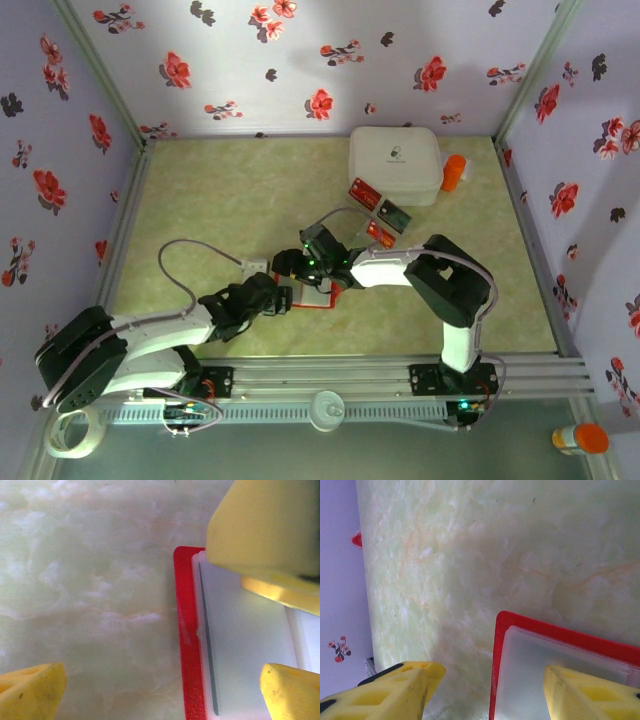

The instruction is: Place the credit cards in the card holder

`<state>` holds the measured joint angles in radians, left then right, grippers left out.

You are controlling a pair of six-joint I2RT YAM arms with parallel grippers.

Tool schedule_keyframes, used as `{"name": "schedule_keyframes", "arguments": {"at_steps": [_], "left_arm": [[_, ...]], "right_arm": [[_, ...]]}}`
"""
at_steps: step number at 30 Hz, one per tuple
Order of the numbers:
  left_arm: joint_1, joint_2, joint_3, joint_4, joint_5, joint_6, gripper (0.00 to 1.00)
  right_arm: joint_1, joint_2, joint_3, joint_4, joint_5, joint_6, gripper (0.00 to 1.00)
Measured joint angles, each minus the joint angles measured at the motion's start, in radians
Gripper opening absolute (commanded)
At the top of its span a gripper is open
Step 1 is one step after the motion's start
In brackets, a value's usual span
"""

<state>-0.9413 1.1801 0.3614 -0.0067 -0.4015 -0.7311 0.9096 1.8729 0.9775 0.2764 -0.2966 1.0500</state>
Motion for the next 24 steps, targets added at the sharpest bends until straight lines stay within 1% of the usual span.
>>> {"name": "schedule_keyframes", "arguments": {"at_steps": [5,8,11,14,18,21,24], "left_arm": [[0.005,0.028,0.000,-0.001,-0.008,-0.005,1.00],[0.007,0.039,0.000,-0.002,-0.010,-0.015,1.00],[0.010,0.044,0.000,-0.004,-0.011,-0.024,1.00],[0.011,0.045,0.000,-0.005,-0.014,-0.028,1.00],[0.011,0.043,0.000,-0.008,-0.015,-0.032,1.00],[0.012,0.039,0.000,-0.014,-0.016,-0.034,1.00],[0.012,0.037,0.000,-0.019,-0.018,-0.035,1.00]], "right_arm": [[-0.030,-0.045,0.000,-0.028,-0.001,-0.002,0.63],[-0.058,-0.106,0.000,-0.060,0.000,-0.020,0.63],[-0.095,-0.190,0.000,-0.130,0.005,-0.066,0.63],[-0.143,-0.286,0.004,-0.266,0.037,-0.153,0.63],[-0.215,-0.380,0.046,-0.504,0.138,-0.312,0.63],[-0.270,-0.414,0.085,-0.666,0.230,-0.438,0.60],[-0.317,-0.423,0.115,-0.789,0.317,-0.548,0.55]]}}
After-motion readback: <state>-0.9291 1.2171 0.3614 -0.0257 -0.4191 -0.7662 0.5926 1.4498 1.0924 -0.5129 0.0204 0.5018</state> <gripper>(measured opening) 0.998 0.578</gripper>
